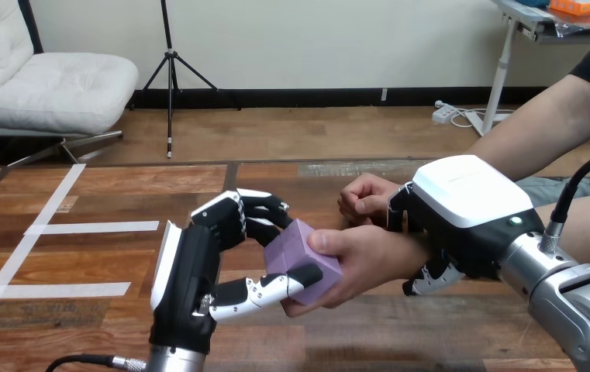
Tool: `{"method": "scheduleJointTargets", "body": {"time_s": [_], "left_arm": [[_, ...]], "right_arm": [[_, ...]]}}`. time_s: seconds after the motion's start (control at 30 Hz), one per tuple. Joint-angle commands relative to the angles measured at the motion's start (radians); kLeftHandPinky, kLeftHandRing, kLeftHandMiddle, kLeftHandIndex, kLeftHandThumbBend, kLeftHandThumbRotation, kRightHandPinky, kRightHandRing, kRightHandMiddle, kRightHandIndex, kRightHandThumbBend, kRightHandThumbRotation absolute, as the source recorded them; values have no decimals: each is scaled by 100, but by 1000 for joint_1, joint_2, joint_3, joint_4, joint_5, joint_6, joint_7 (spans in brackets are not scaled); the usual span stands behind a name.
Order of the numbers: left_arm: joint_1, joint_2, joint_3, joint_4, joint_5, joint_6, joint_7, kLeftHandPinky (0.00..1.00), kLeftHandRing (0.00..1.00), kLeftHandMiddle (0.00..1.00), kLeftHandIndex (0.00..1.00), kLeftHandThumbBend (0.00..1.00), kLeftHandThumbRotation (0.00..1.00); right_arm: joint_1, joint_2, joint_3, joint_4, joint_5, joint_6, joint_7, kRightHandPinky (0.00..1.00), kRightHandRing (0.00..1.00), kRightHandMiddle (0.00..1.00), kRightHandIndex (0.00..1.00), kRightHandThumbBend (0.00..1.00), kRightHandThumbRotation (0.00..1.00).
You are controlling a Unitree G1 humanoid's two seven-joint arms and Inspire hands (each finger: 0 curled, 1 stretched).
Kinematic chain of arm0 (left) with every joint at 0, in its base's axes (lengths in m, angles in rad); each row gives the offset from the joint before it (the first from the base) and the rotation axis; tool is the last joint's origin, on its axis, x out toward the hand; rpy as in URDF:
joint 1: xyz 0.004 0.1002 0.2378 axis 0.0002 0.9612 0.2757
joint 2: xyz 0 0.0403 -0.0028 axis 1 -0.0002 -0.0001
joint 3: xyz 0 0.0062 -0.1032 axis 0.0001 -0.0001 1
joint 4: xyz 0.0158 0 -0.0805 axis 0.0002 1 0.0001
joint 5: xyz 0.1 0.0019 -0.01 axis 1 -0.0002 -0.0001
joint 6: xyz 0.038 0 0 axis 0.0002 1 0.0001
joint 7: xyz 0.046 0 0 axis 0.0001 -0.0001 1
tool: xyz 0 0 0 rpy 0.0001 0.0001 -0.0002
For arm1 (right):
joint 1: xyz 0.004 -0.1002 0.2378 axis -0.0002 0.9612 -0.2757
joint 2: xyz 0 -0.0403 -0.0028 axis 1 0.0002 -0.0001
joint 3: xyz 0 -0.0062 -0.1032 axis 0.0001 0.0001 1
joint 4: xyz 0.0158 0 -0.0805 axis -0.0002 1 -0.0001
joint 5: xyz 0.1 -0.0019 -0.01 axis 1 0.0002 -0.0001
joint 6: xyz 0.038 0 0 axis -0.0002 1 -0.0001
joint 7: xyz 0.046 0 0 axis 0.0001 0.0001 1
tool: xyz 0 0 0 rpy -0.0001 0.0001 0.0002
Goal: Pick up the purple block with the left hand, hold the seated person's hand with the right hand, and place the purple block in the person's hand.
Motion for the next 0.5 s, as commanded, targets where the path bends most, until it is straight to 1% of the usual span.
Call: {"method": "scheduleJointTargets", "body": {"time_s": [0.0, 0.23, 0.47], "left_arm": [[-28, -12, -19, -52, -12, 0, -17, 43, 46, 51, 54, 76, 4], [-26, -10, -18, -54, -7, 1, -16, 43, 46, 51, 54, 76, 4], [-25, -4, -15, -53, 17, -4, -5, 43, 46, 51, 55, 76, 5]], "right_arm": [[-51, 30, 12, -15, 22, 4, 5, 35, 42, 47, 52, 74, 0], [-47, 35, 10, -14, 14, 2, 1, 36, 42, 48, 53, 75, 0], [-42, 23, 21, -14, -35, -9, -19, 34, 43, 49, 56, 78, 0]]}}
